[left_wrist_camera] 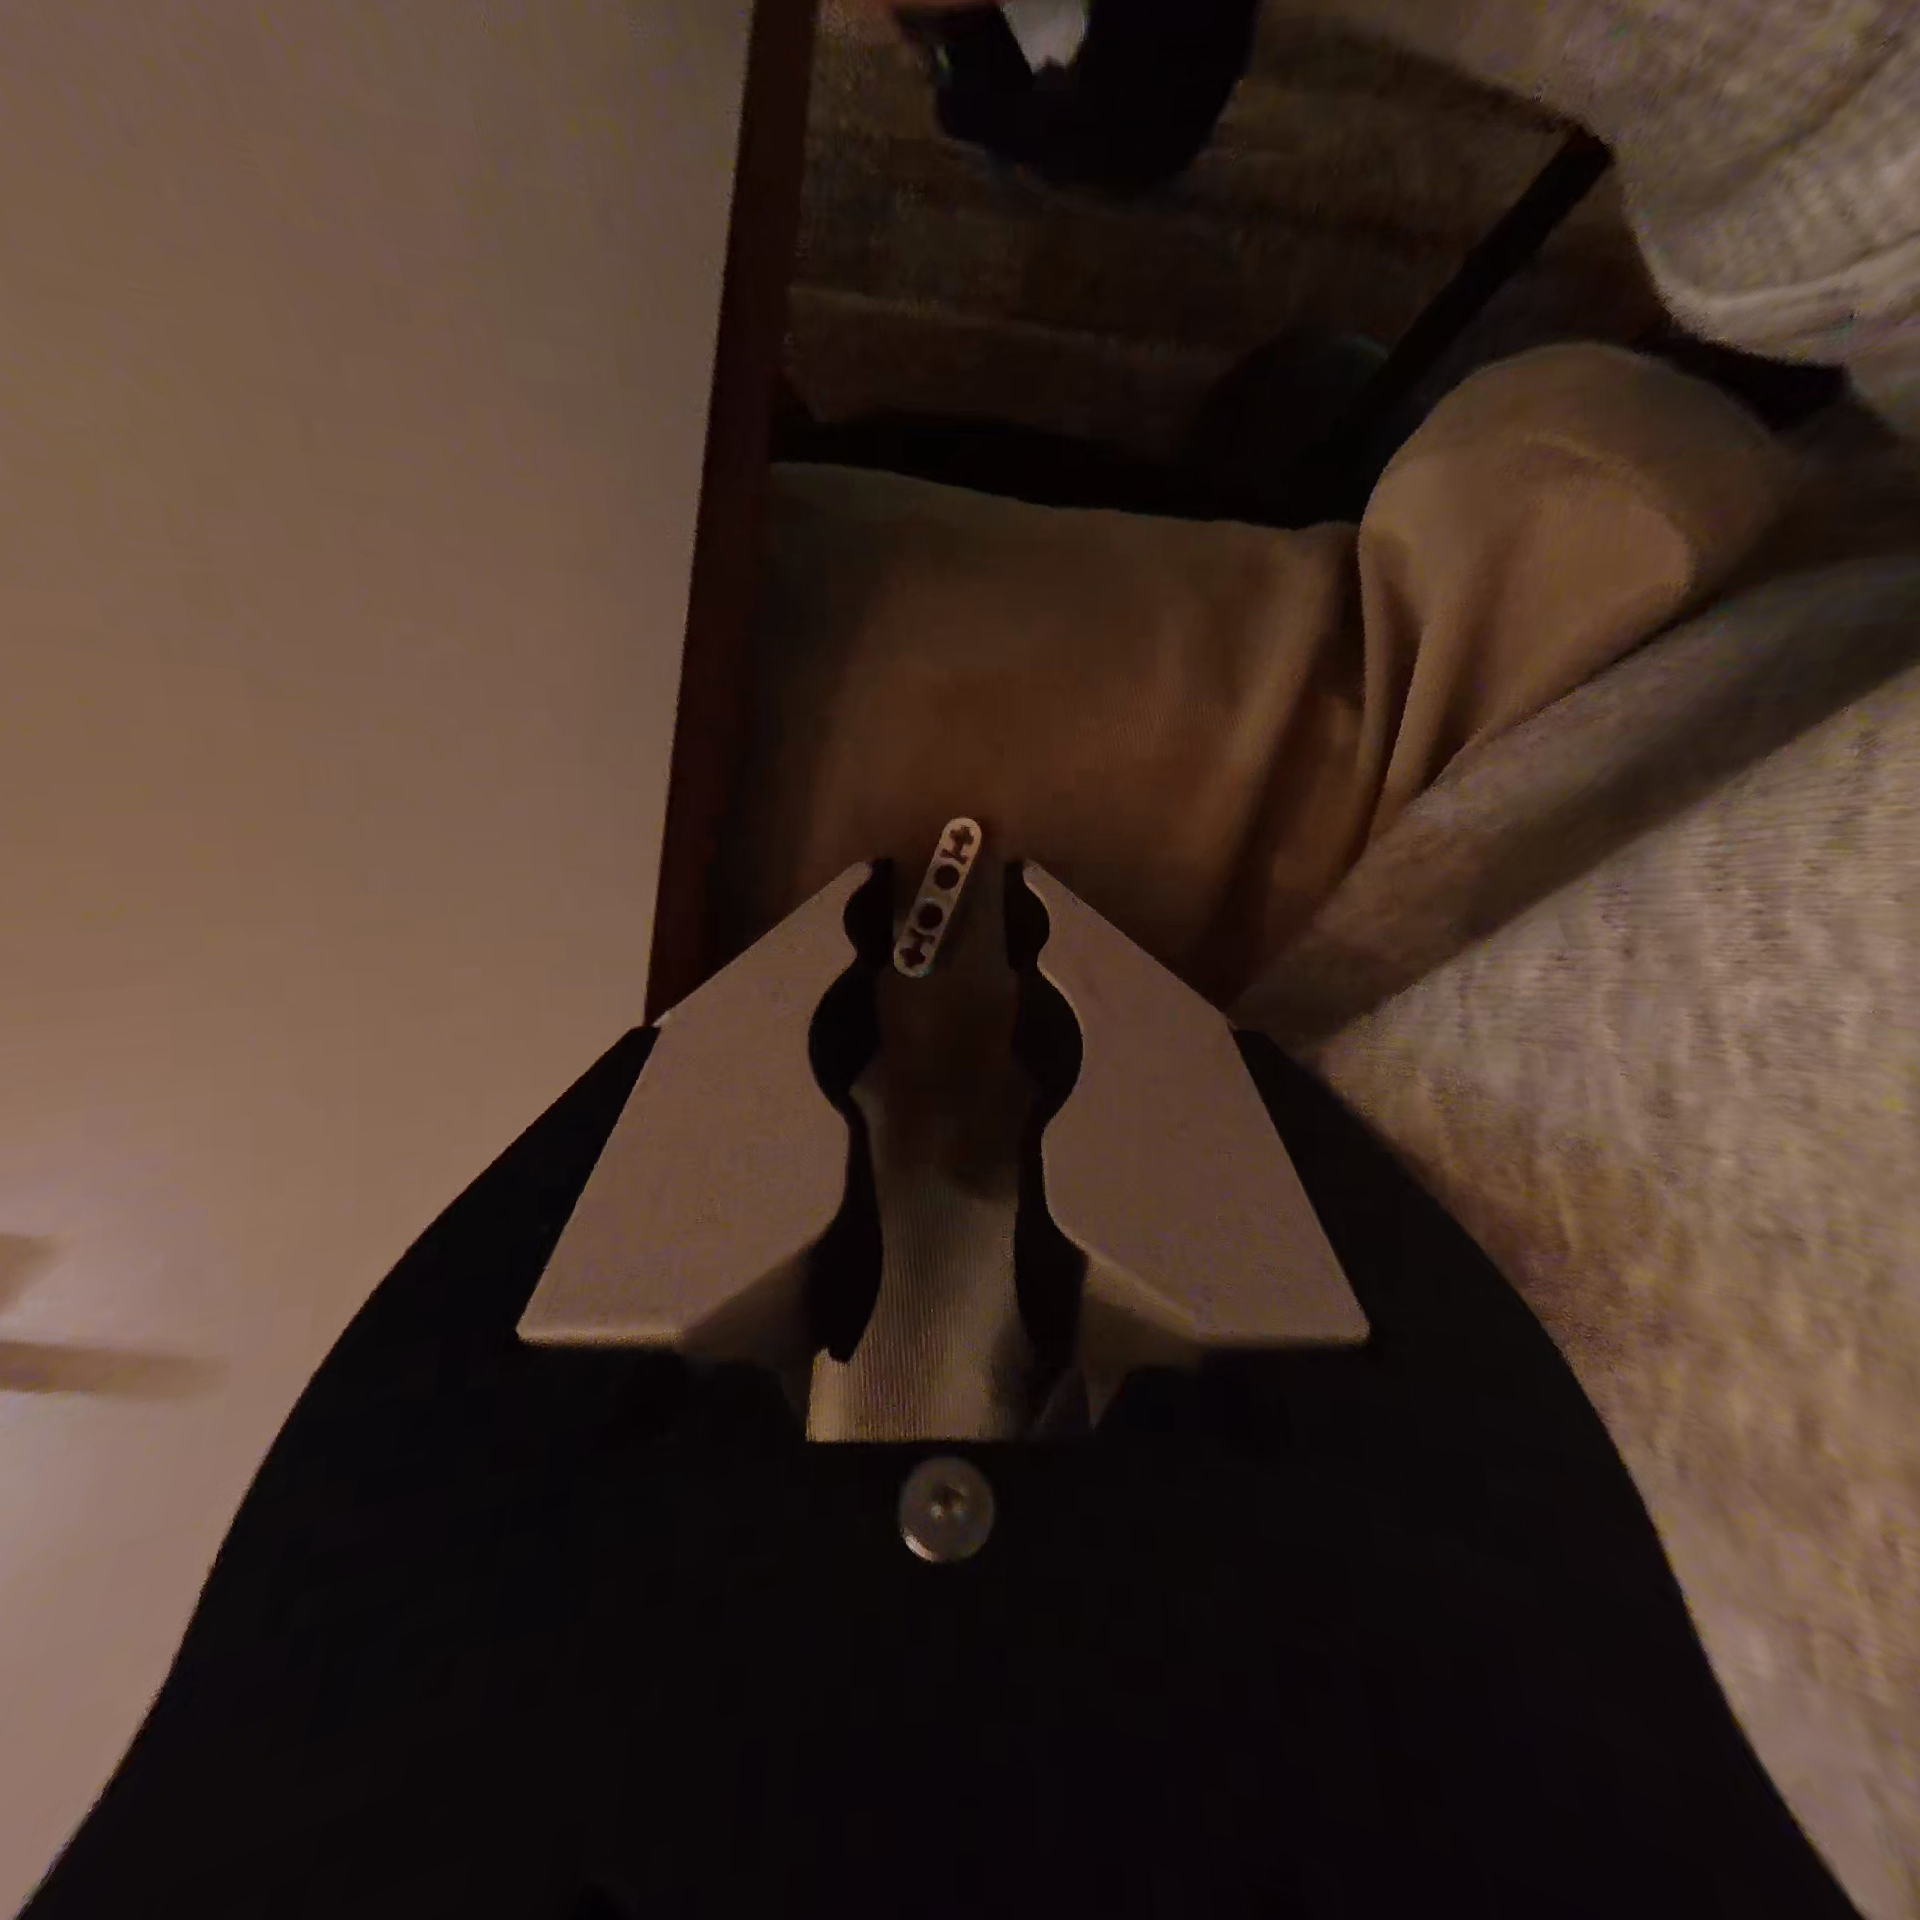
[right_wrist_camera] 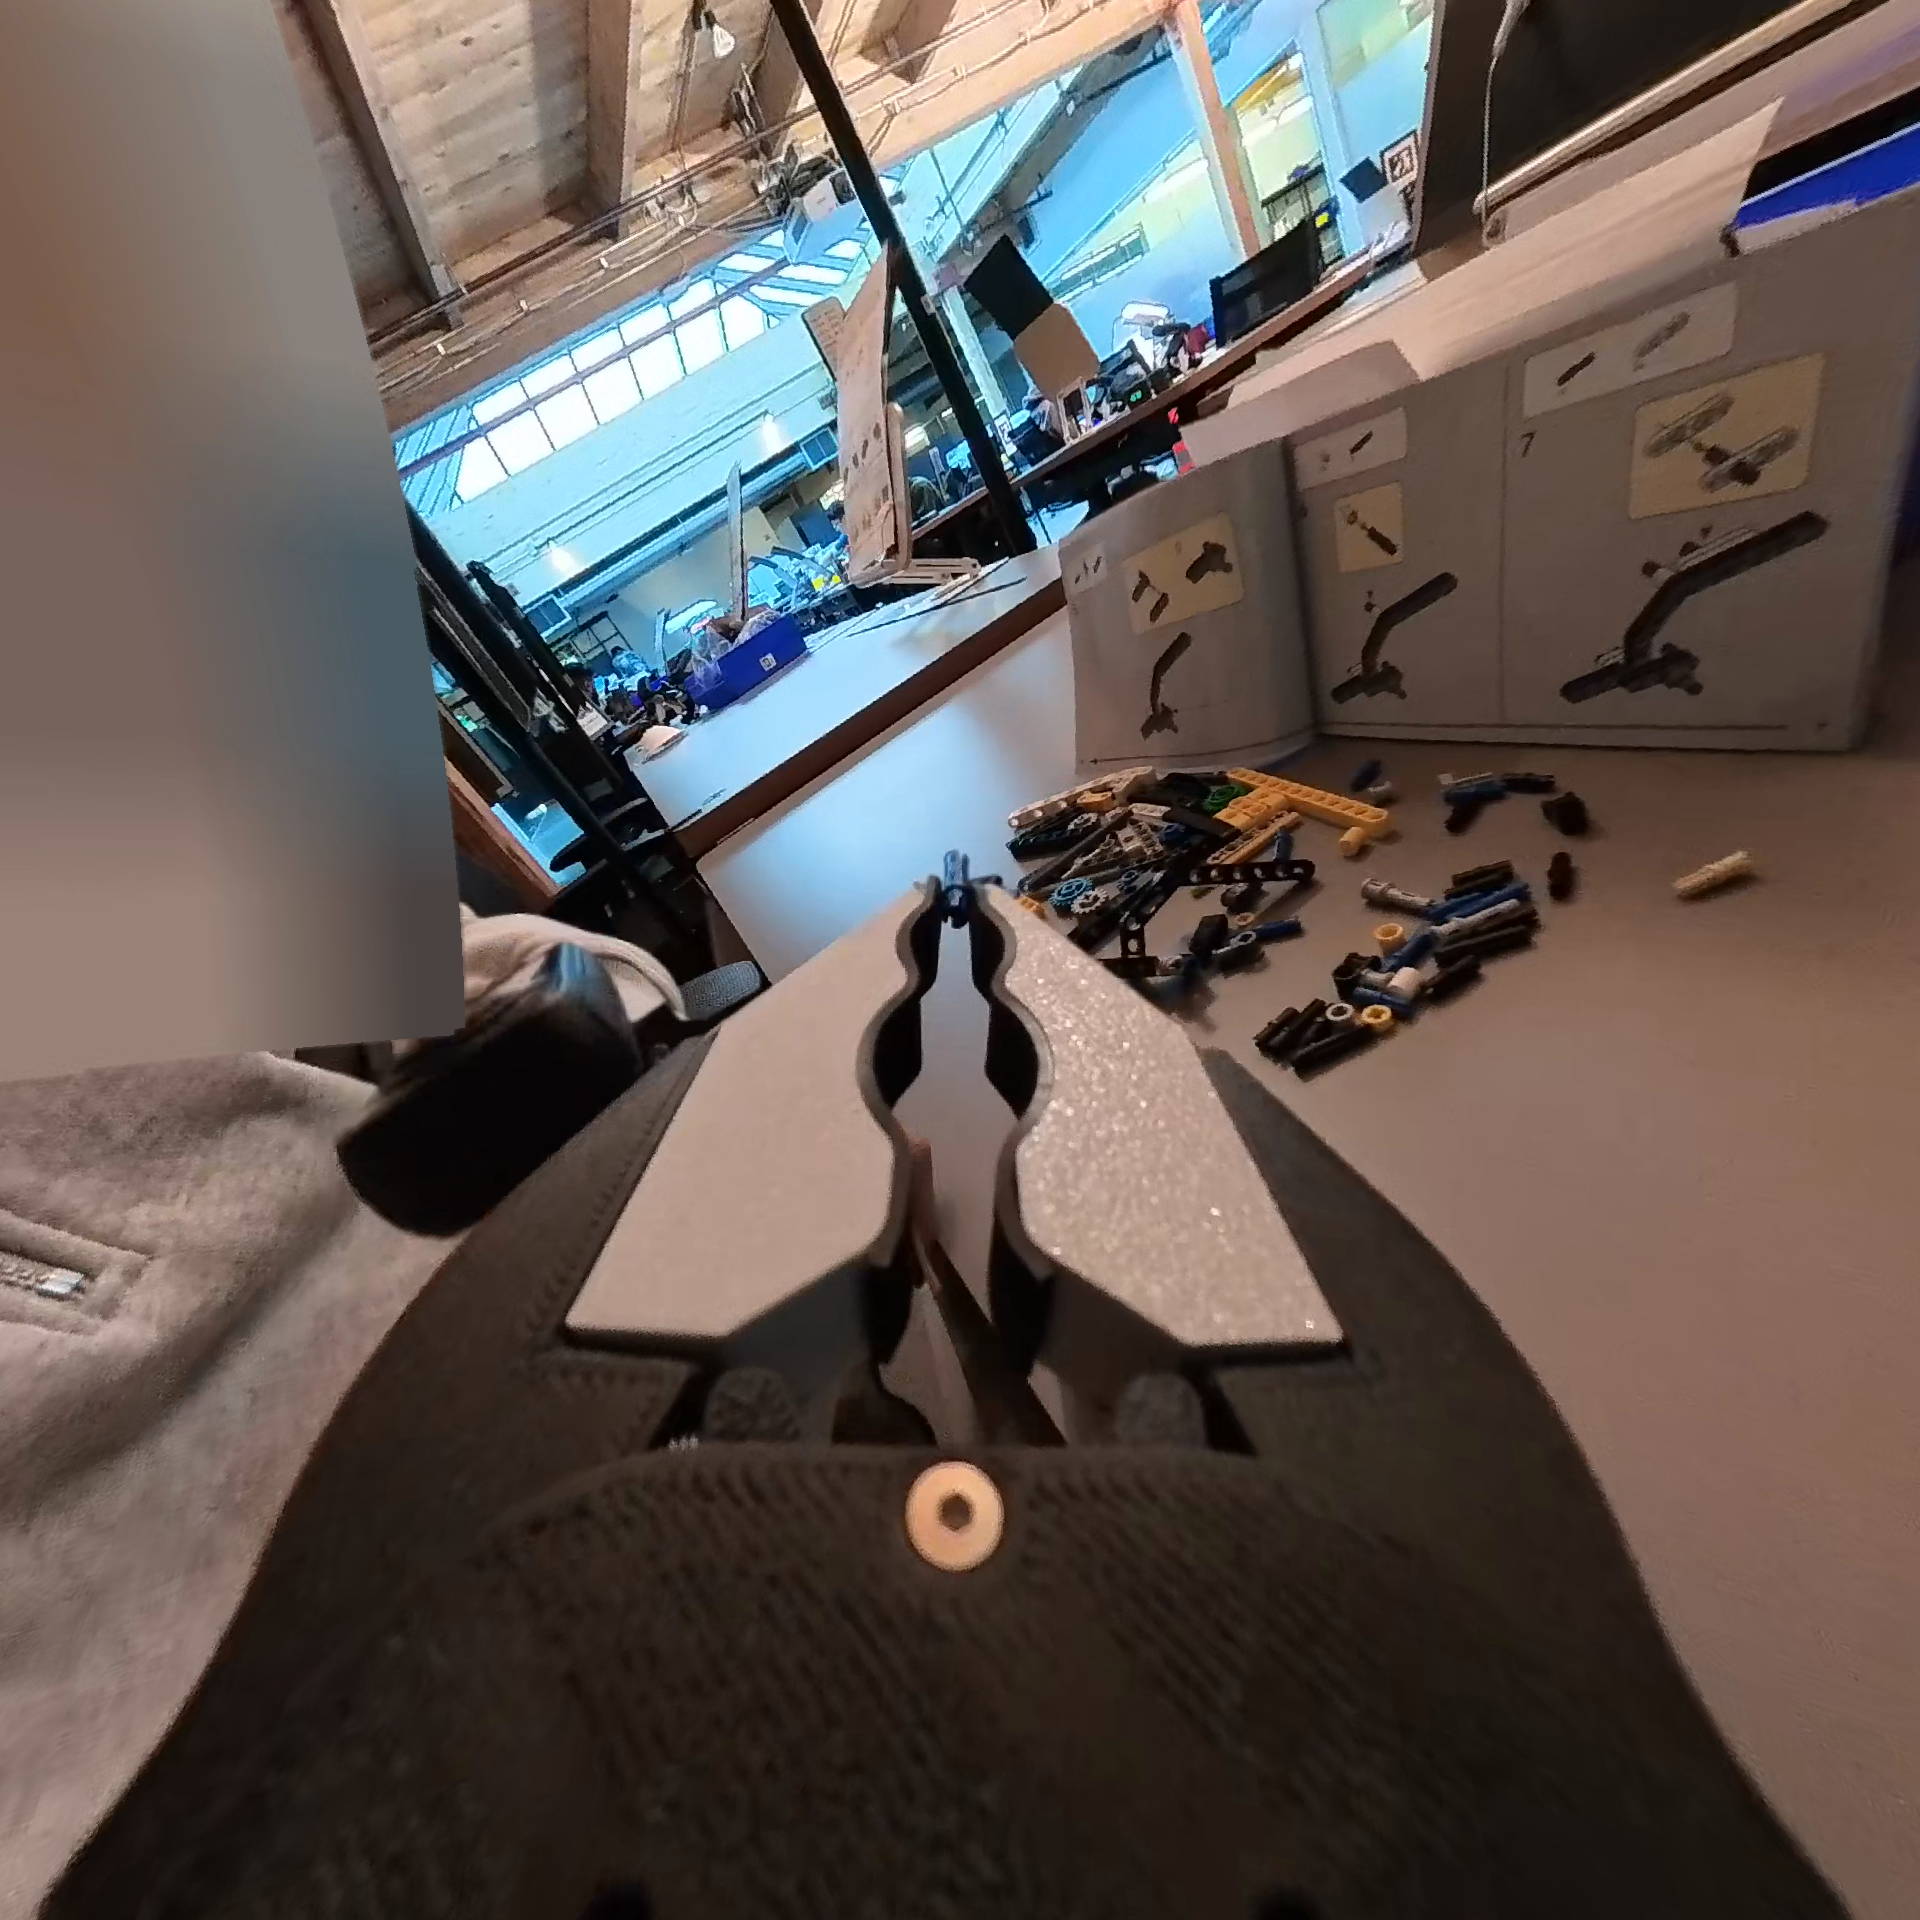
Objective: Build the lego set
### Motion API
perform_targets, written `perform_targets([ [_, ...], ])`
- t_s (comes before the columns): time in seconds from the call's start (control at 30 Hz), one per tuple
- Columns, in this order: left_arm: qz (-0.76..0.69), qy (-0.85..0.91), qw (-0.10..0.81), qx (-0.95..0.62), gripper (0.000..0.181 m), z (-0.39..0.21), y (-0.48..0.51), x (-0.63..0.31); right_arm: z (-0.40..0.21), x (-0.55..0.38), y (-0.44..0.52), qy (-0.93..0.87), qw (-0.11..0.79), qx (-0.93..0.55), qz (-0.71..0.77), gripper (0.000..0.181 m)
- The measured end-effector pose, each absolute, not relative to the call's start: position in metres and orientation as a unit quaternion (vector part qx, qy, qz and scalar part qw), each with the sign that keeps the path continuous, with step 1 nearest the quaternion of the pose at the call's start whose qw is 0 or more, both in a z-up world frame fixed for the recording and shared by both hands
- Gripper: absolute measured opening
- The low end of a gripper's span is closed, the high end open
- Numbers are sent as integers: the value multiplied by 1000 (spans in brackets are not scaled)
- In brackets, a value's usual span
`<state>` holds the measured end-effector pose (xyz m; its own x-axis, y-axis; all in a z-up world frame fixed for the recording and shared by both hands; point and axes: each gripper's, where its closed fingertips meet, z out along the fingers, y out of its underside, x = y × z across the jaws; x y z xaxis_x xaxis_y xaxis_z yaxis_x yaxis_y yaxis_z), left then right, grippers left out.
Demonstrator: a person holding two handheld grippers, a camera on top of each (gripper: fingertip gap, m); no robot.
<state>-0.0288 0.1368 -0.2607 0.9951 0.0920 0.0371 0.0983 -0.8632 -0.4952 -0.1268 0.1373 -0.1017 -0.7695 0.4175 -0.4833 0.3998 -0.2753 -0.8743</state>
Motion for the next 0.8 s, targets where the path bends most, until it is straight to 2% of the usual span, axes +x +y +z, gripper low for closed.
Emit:
perform_targets([
  [0.17,-2,-38,230,-972,24,-268,137,-26,-94,-126,147,-591,15,-340,732,3],
  [0.27,-18,-44,223,-974,16,-272,136,-20,-92,-125,150,-592,25,-339,731,3],
  [0.5,-63,-95,261,-959,11,-262,134,-21,-90,-126,155,-588,31,-340,733,3],
  [0.63,-73,-152,346,-923,10,-234,132,-36,-92,-128,156,-587,30,-343,733,3],
  [0.8,-142,-289,545,-774,9,-156,107,-89,-98,-128,147,-600,25,-339,724,3],
])
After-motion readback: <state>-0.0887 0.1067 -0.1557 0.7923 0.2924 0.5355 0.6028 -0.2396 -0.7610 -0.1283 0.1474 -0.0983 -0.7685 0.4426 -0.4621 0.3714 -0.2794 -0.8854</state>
